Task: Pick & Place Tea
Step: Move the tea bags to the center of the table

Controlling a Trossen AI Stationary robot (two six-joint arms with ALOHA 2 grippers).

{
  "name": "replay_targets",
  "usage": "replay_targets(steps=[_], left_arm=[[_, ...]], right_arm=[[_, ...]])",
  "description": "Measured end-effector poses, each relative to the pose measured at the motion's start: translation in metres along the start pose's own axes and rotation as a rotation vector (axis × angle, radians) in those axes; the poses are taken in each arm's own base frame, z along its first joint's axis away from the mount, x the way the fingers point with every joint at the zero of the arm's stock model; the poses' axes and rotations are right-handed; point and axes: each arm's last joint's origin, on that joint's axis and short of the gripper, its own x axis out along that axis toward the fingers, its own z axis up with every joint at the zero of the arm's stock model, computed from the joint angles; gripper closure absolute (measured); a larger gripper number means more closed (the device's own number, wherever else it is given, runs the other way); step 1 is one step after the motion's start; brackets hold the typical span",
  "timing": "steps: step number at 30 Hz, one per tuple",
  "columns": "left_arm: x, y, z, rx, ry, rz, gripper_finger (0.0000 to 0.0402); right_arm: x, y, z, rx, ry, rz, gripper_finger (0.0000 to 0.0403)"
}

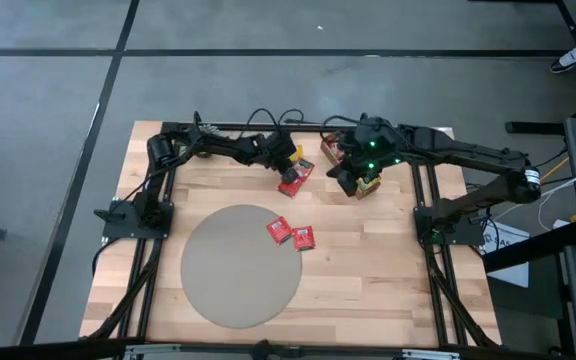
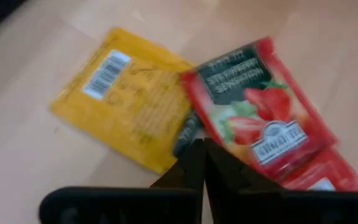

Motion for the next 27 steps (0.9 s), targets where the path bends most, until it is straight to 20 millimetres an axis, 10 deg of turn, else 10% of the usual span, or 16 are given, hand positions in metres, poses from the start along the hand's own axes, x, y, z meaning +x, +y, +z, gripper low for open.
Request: replay_targets(steps=[16,27], left_arm=[[-0.039,-0.028,0.018,0.007,-0.111,0.031,0.0399],[-0.022,0.015,0.034,-0.208,-0.164,0.113,0.0399]], right_arm=[[-0.001,0.005,-0.006,-0.138,0.036,0.007,0.0399],[-0.002,0.002,-0.004,-0.147,0.014,-0.028,0.0399]])
